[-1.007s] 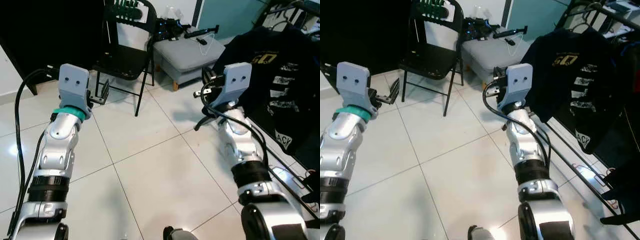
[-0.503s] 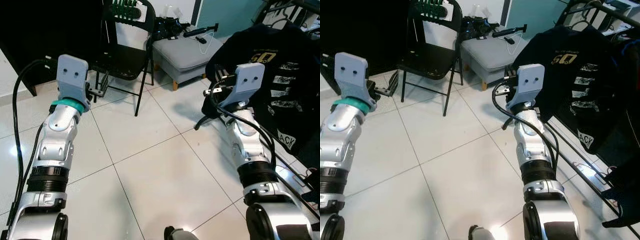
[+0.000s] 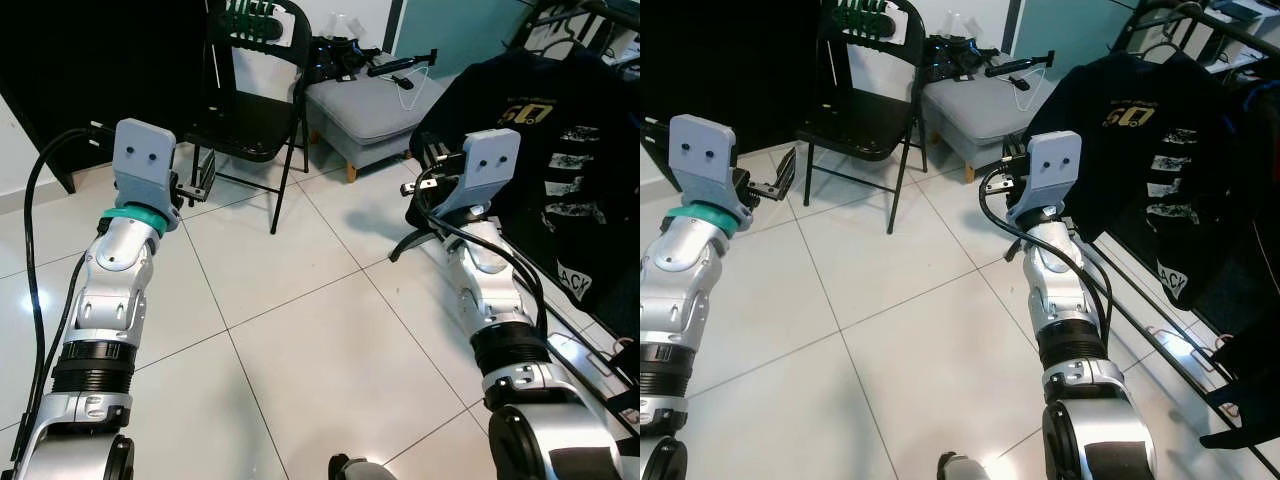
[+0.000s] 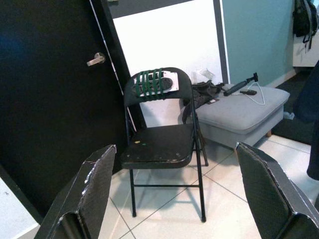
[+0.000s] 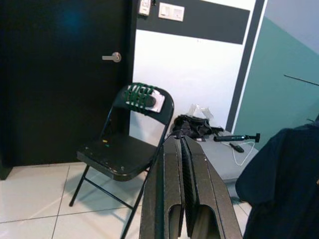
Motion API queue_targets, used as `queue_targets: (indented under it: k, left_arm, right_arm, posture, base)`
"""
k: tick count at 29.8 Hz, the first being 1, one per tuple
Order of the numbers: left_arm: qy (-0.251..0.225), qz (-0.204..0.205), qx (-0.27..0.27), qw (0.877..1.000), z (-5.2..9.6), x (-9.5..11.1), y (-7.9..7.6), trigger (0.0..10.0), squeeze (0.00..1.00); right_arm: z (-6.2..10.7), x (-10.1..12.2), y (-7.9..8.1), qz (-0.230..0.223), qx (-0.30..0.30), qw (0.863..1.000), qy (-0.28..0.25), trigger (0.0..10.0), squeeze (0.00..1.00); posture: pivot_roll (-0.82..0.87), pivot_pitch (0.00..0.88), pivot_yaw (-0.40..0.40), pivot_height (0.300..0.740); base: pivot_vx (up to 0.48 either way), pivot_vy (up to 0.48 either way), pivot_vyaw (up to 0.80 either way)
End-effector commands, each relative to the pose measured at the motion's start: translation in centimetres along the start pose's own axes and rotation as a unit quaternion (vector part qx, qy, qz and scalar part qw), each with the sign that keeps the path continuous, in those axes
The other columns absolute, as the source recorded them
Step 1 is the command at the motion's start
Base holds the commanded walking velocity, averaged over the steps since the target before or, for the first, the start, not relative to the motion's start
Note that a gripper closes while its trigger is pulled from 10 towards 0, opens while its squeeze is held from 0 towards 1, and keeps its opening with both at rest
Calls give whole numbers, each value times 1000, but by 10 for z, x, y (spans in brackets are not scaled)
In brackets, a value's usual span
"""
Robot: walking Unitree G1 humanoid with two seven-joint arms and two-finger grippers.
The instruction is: Hang hanger
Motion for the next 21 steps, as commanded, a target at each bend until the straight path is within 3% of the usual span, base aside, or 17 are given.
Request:
queue_targets:
  k: [1, 6, 12, 21]
  left_arm:
    - [-3, 2, 1, 1000, 1, 0, 0, 10000, 0]
    - [-6, 4, -7, 1000, 1, 1, -1, 10000, 0]
    - [1, -4, -24, 1000, 4, -1, -7, 10000, 0]
    - [12, -14, -9, 1000, 15, -5, 4, 10000, 0]
  right_arm:
    - [-2, 2, -1, 5, 4, 1000, -3, 10000, 0]
    - [-6, 12, -2, 6, 0, 1000, -25, 10000, 0]
    - [1, 3, 5, 0, 6, 1000, -12, 10000, 0]
    - [0, -1, 9, -3, 18, 1000, -4, 10000, 0]
  posture:
    - [29, 0, -11, 740]
    - [25, 0, 6, 740]
    - [36, 0, 8, 740]
    - [72, 0, -19, 740]
  base:
    - [0, 0, 0]
    - [0, 0, 0]
    - [0, 0, 0]
    - [0, 0, 0]
Point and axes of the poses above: a point about 5 cm out from each wrist's last joint towards the gripper, its own z axis pointing back from the gripper into the wrist, its own x axis along the axis of the wrist's last joint, y = z × x, the point moved 2 cm from there along -z, pointing out of the wrist towards the gripper
